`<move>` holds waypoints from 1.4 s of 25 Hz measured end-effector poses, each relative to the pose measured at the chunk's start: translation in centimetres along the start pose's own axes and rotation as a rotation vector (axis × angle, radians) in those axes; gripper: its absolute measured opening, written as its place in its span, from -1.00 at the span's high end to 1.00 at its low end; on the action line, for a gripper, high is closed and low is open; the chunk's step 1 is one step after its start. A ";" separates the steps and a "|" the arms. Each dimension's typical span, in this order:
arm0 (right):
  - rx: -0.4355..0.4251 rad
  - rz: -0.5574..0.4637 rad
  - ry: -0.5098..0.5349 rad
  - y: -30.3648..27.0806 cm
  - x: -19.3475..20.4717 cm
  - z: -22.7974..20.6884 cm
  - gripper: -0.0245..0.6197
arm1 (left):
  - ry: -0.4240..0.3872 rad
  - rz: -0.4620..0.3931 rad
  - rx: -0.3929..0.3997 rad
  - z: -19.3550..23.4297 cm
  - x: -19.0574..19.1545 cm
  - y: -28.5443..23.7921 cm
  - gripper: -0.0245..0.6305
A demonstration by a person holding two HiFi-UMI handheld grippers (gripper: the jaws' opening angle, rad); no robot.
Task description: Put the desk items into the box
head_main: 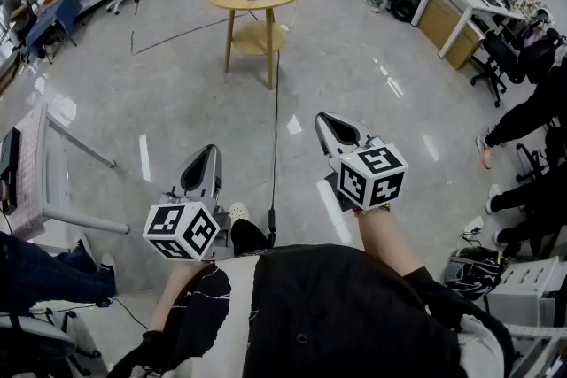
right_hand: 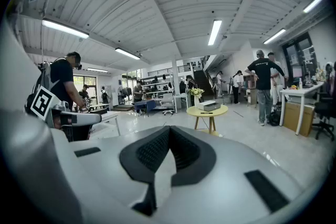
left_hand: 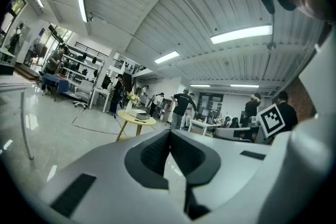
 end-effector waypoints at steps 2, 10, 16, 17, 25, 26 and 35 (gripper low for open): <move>-0.001 0.003 0.000 0.1 0.1 0.2 0.91 | 0.000 0.001 -0.002 0.1 0.0 0.2 0.90; 0.011 -0.004 -0.006 -0.2 -0.1 0.1 0.91 | 0.022 -0.002 -0.006 0.8 -0.3 -0.3 0.90; 0.015 0.001 -0.062 -0.4 0.8 -0.2 0.91 | 0.020 0.025 -0.018 1.1 0.5 -0.2 0.90; 0.014 0.013 -0.061 -0.6 1.3 -0.3 0.91 | 0.024 0.034 -0.021 1.3 0.8 -0.3 0.90; 0.042 0.064 -0.099 -4.5 3.3 -2.3 0.91 | 0.023 0.073 0.029 3.3 1.9 -4.6 0.90; 0.041 0.069 -0.099 -5.4 3.4 -2.5 0.91 | 0.021 0.073 0.028 4.0 1.9 -5.2 0.90; 0.036 0.098 -0.096 -14.2 3.9 -3.6 0.91 | 0.067 0.104 0.033 9.9 1.4 -12.4 0.90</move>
Point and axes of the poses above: the fingertips, and each gripper's own axes: y backward along the fingers, z to its left, x out of its underside, the point moved 3 cm from there along y, backward along the fingers, and after that the axes turned 12 degrees about -z, right-handed, at the moved point
